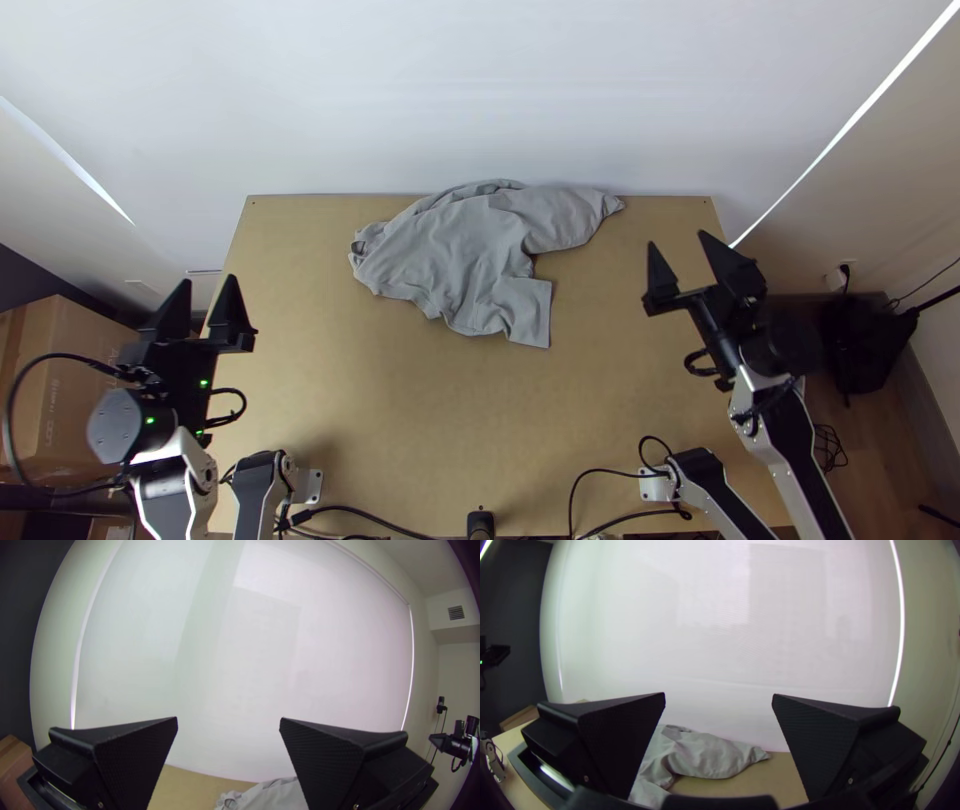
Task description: Fold the t-shirt
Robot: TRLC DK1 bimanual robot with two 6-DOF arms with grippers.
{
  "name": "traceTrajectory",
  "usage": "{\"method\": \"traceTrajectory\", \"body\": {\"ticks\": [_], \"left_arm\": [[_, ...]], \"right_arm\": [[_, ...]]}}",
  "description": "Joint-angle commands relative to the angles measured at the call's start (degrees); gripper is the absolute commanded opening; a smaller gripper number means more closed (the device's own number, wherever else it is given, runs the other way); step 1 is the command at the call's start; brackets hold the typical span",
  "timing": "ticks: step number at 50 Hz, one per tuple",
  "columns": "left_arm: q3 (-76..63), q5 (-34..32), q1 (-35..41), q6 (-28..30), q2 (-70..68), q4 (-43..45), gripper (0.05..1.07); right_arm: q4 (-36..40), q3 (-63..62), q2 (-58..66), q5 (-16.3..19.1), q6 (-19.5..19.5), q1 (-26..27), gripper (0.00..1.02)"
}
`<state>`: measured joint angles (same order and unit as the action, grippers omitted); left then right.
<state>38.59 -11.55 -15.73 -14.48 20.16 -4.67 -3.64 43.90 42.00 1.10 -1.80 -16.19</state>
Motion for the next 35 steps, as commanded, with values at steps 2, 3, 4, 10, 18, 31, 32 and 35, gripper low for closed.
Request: {"method": "traceTrajectory", "body": {"ticks": [2,3,4,10,18,31,32,35], "left_arm": [[9.05,-0.58,0.35,1.47,2.51,-4.12,1.03],[10.10,-0.58,0.35,1.82,3.04,-5.44,1.03],[11.25,-0.58,0.35,2.26,3.48,-6.58,1.03],[18.54,-0.58,0.35,4.02,6.20,-14.05,1.03],[26.36,-0.58,0.26,4.72,9.37,-21.44,1.03],[38.84,-0.75,0.52,3.32,17.81,-36.55,1.03],[39.72,-0.75,0.96,3.32,18.60,-37.96,1.03],[40.51,-0.75,1.66,3.14,19.04,-39.45,1.03]], "right_arm": [[0.04,5.76,7.22,0.57,-4.96,-5.70,0.98],[0.04,6.29,8.19,0.57,-5.67,-6.49,0.98],[0.04,6.73,9.59,0.57,-6.46,-7.37,0.98],[0.04,8.31,15.48,0.57,-9.80,-12.29,0.98],[-0.49,8.83,24.18,0.48,-12.52,-18.71,0.98],[0.56,11.30,38.16,-0.05,-13.31,-25.48,0.98],[0.83,11.30,38.77,-0.05,-13.14,-25.83,0.98],[1.97,12.26,40.79,-0.05,-11.12,-27.06,0.98]]}}
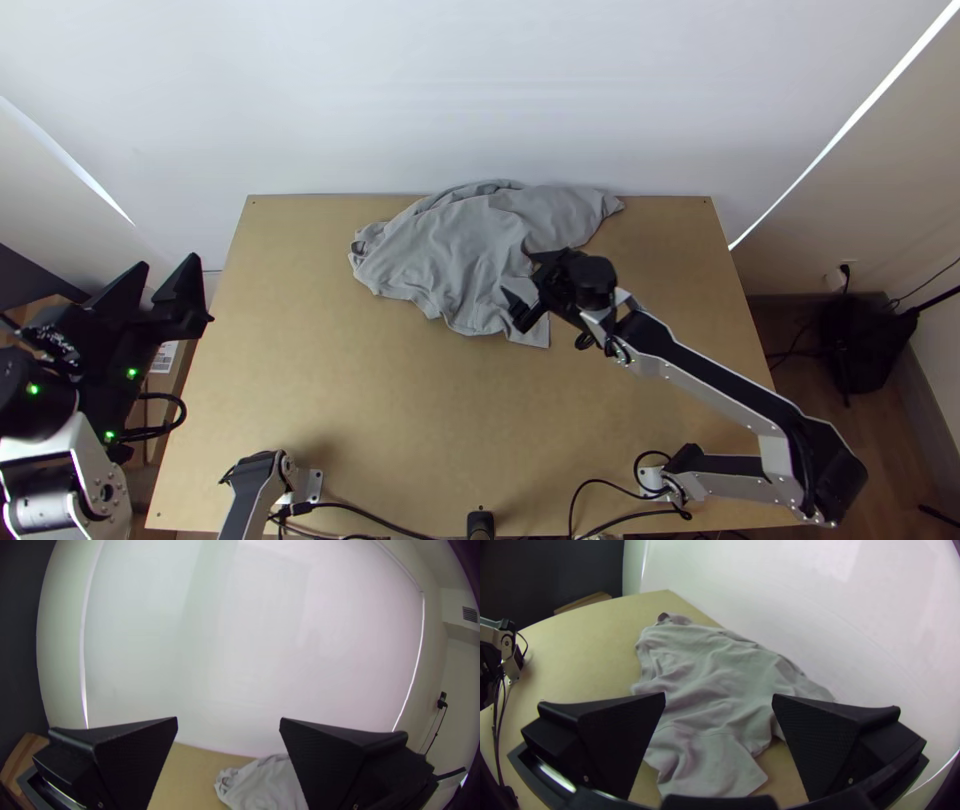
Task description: Fold the t-shirt
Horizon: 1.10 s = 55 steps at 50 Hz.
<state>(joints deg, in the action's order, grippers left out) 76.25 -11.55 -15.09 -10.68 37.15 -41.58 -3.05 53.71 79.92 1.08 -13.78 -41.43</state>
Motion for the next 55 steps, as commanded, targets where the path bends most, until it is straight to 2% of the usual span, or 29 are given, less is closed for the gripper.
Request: {"method": "traceTrajectory", "body": {"ticks": [1,9,22,37,43,47,48,52,53,55], "left_arm": [[2.85,-0.75,1.29,-0.75,1.88,-2.80,1.03],[3.47,-0.75,1.64,-0.75,1.88,-7.55,1.03],[5.84,-0.84,3.14,-0.75,5.83,-18.09,1.03],[6.37,-0.75,2.08,-0.75,6.98,-21.17,1.03],[6.46,-0.75,1.91,-0.40,7.06,-21.17,1.03],[6.55,-0.75,1.91,-0.22,7.15,-21.17,1.03],[6.46,-0.75,1.91,-0.22,7.15,-21.17,1.03],[6.37,-0.75,1.91,0.13,7.15,-21.43,1.03],[6.37,-0.75,1.91,0.13,7.15,-21.43,1.03],[6.37,-0.75,2.00,0.22,7.15,-21.70,1.03]], "right_arm": [[2.79,3.24,3.49,-0.03,2.27,-2.16,0.98],[14.30,10.45,9.99,0.15,12.90,-6.21,0.98],[17.02,11.24,15.09,0.24,24.42,-10.43,0.98],[18.34,14.23,23.44,0.59,28.99,-10.69,0.98],[18.34,16.07,26.69,1.20,30.30,-10.60,0.94],[18.34,17.48,28.80,1.47,32.33,-10.60,0.83],[18.34,17.83,29.42,1.47,33.03,-10.60,0.78],[19.05,19.06,31.17,1.47,34.96,-10.51,0.47],[19.57,19.50,31.70,1.47,35.49,-10.51,0.38],[20.19,20.64,32.58,1.47,35.93,-10.51,0.14]]}}
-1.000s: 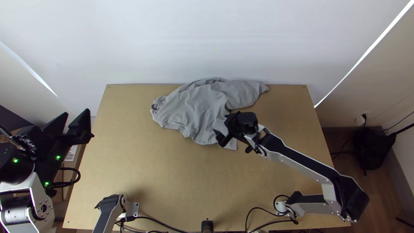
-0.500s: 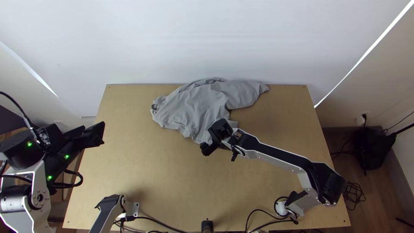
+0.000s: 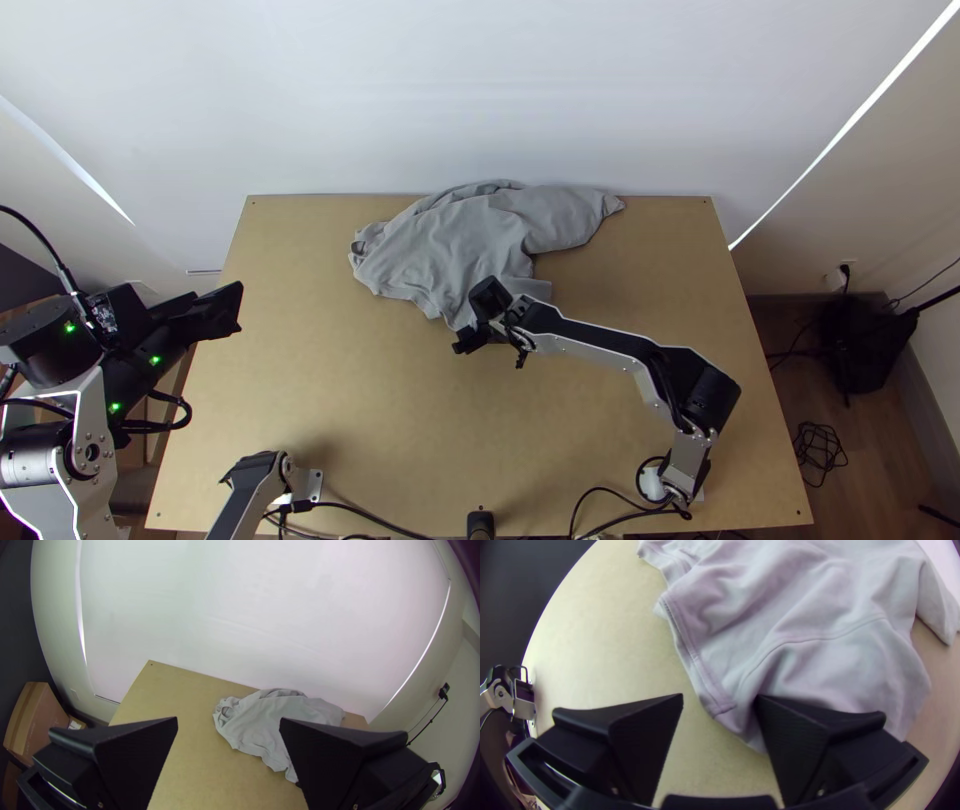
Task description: Fold the t-shirt
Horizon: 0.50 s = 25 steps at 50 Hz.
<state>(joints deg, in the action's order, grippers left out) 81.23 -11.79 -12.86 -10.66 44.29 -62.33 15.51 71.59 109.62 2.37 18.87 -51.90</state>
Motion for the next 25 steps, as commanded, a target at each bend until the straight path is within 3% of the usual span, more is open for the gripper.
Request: {"method": "traceTrajectory", "body": {"ticks": [1,3,9,25], "left_arm": [[1.39,-0.51,-0.06,0.28,0.09,-1.13,1.03],[1.21,-0.51,0.12,0.28,0.09,-1.40,1.03],[0.07,-0.51,1.35,1.60,0.62,-3.33,1.03],[-5.03,-0.60,9.00,6.00,2.03,-3.33,1.03]], "right_arm": [[1.89,3.20,3.23,0.18,3.71,0.04,0.07],[3.04,4.08,4.02,0.18,4.51,0.22,0.02],[5.41,5.14,2.09,-0.44,3.54,-0.57,0.02],[0.84,6.89,-8.99,-0.35,6.26,4.44,0.02]]}}
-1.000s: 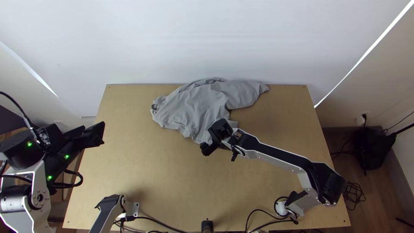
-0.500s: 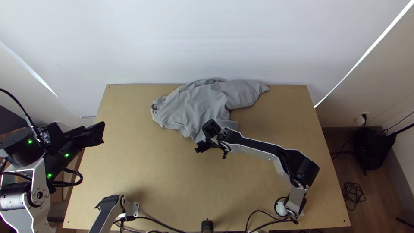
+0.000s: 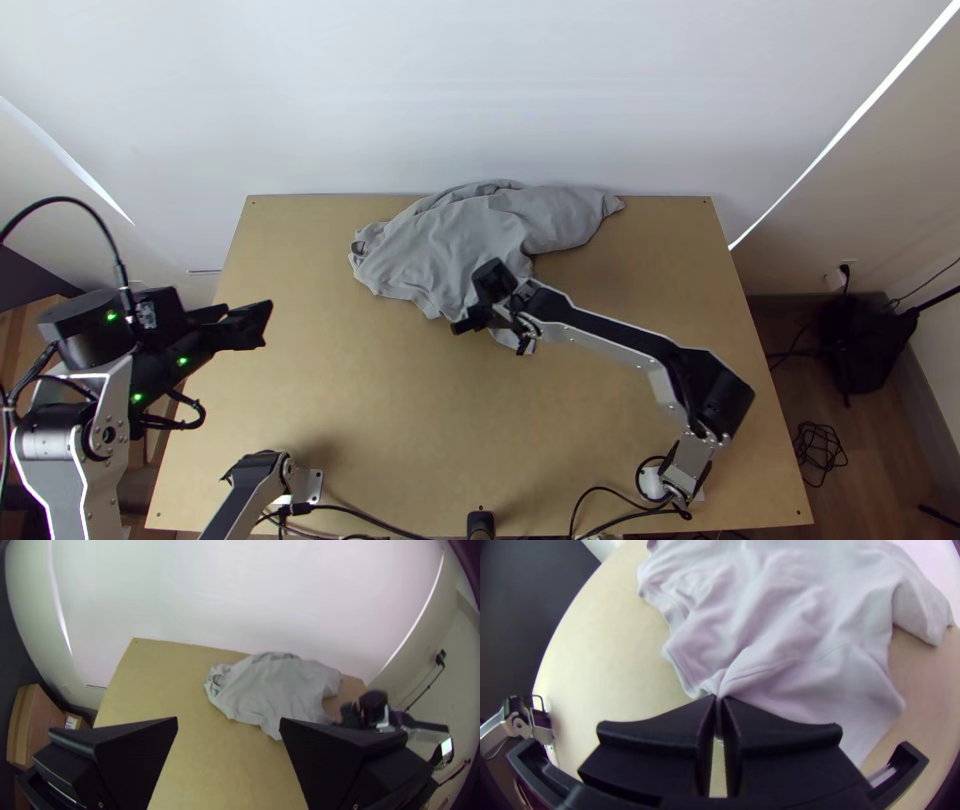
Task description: Fold the t-shirt
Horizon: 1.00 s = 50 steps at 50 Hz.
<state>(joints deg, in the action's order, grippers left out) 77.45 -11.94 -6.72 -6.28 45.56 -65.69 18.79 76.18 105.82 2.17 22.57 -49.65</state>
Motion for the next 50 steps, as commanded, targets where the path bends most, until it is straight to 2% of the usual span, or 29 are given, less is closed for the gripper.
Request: {"method": "traceTrajectory", "body": {"ticks": [1,14,17,23,34,50], "left_arm": [[-1.60,-0.45,3.56,1.63,0.76,0.39,1.03],[-8.02,-1.06,15.33,1.01,1.46,5.75,1.03],[-9.69,-1.15,16.65,1.01,1.90,7.77,1.03],[-11.97,-1.06,19.64,1.01,4.36,11.81,1.03],[-17.60,-0.62,23.77,0.40,10.95,23.24,1.03],[-21.46,2.80,28.61,1.71,26.86,42.66,1.02]], "right_arm": [[-2.97,2.30,-5.98,-0.15,3.10,2.54,0.02],[-12.55,2.92,-10.11,-0.24,7.67,8.08,0.02],[-13.42,3.53,-10.46,-0.24,10.48,10.01,0.02],[-14.04,4.68,-11.69,-0.24,13.12,12.12,0.02],[-16.68,5.12,-14.77,-0.24,14.35,14.58,0.02],[-17.47,5.29,-16.79,-0.07,13.91,15.90,0.02]]}}
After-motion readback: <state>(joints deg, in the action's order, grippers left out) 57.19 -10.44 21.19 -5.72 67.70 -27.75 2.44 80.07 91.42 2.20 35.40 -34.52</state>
